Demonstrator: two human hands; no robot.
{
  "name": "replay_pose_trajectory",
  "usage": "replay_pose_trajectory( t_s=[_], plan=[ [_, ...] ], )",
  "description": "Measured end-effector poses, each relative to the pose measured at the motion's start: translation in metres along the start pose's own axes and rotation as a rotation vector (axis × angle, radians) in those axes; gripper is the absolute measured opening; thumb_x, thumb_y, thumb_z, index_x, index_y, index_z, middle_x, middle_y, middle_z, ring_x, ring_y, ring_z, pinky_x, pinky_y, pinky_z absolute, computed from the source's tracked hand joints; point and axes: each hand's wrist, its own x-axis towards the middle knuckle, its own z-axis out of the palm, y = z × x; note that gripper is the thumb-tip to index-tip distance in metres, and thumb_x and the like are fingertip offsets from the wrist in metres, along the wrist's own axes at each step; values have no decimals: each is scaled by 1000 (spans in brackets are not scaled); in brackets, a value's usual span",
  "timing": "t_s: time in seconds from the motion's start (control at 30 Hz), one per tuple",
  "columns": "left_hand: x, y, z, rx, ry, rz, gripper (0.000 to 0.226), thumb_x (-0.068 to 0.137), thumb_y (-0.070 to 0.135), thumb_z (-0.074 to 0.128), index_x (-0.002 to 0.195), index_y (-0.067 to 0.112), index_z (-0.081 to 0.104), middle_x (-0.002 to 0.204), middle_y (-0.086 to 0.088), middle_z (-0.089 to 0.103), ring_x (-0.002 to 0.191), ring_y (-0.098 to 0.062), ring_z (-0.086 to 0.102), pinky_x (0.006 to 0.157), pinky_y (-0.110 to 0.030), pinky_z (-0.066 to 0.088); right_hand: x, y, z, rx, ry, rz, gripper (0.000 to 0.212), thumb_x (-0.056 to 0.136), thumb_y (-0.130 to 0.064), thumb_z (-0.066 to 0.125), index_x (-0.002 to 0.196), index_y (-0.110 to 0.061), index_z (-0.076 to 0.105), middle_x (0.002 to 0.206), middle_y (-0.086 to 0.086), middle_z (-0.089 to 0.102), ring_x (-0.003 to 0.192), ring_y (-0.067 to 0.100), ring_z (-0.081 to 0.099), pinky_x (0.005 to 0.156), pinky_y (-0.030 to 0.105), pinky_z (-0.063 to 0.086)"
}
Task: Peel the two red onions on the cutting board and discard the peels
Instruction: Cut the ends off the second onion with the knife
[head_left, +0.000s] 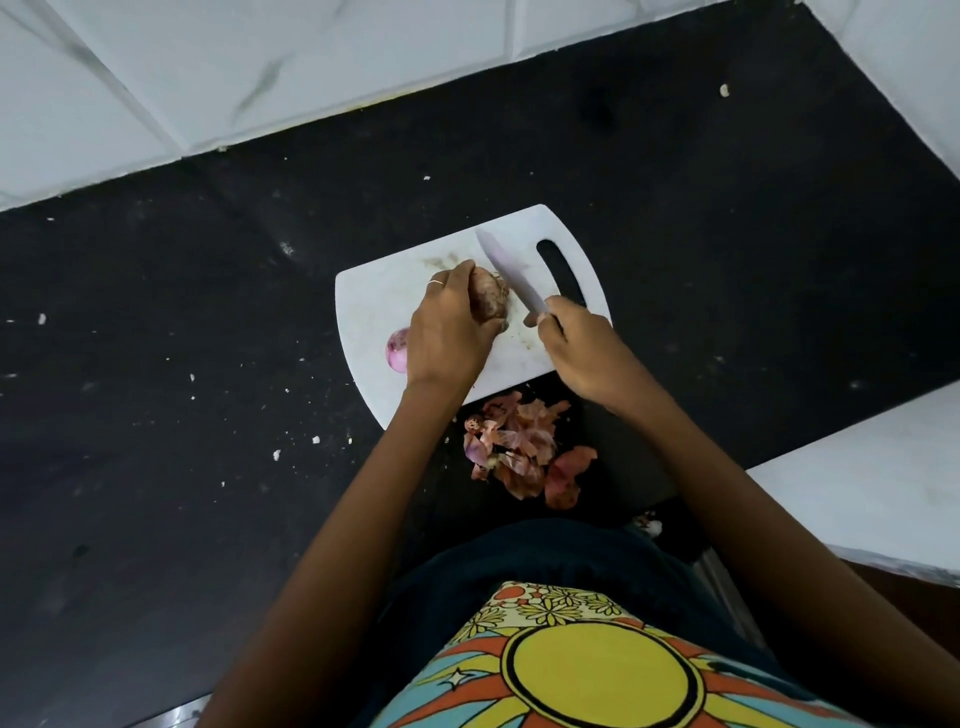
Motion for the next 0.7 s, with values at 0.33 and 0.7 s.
replay_pose_trajectory(
  t_s=[0.33, 0.7],
  plan=[
    [0, 1, -1, -9, 3, -6, 68, 79, 27, 77, 139, 15, 47, 132, -10, 55, 117, -28, 55, 95, -35, 43, -9, -14, 11, -239, 1, 34, 26, 101, -14, 31, 114, -2, 50, 101, 19, 63, 93, 37, 60, 70, 39, 45],
    [1, 0, -1, -42, 16, -17, 63, 78, 28, 78, 134, 15, 52, 125, -11, 59, 111, -28, 57, 87, -32, 44, -2, -35, 17, -414, -33, 137, 25, 97, -4, 37, 120, 0, 44, 114, 21, 59, 105, 38, 58, 73, 40, 41]
  ],
)
